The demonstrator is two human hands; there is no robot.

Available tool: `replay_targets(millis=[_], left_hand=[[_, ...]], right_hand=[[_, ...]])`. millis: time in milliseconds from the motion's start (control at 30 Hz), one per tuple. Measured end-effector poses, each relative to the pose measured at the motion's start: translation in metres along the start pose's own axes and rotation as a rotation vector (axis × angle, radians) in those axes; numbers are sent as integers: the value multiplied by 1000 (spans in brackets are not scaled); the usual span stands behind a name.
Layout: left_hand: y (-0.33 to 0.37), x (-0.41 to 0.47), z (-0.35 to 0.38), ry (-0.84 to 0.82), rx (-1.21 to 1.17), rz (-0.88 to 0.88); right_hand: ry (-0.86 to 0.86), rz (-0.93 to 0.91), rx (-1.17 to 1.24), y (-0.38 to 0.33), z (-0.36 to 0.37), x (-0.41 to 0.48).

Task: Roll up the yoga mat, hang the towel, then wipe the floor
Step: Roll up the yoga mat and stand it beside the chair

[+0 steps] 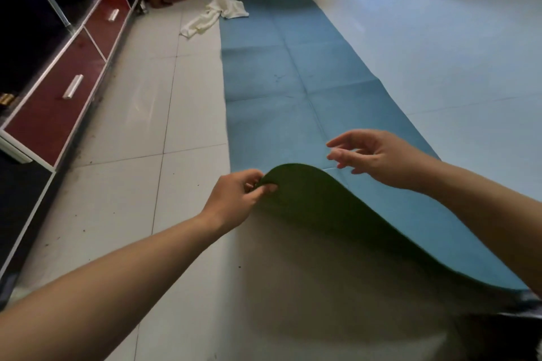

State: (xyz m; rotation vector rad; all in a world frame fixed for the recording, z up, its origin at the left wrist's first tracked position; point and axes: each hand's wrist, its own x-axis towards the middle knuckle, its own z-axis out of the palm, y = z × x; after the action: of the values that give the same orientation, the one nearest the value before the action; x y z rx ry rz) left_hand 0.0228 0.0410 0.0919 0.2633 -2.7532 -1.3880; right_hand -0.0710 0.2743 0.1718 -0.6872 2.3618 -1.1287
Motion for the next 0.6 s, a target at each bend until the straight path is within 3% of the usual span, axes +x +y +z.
replay_targets(millis=[200,333,500,600], left_hand=[[-9,11,-22,103,-53,-120],[-16,11,-42,134,-48,-176],[3,7,-53,20,-95,-3],[30,15,-54,36,55,155]], right_hand=[[-82,19,-276,8,-2,-3],[39,-49,-510,10,-11,-2],[117,-104,-553,7,-11,2],[134,-115,-540,9,-8,5]])
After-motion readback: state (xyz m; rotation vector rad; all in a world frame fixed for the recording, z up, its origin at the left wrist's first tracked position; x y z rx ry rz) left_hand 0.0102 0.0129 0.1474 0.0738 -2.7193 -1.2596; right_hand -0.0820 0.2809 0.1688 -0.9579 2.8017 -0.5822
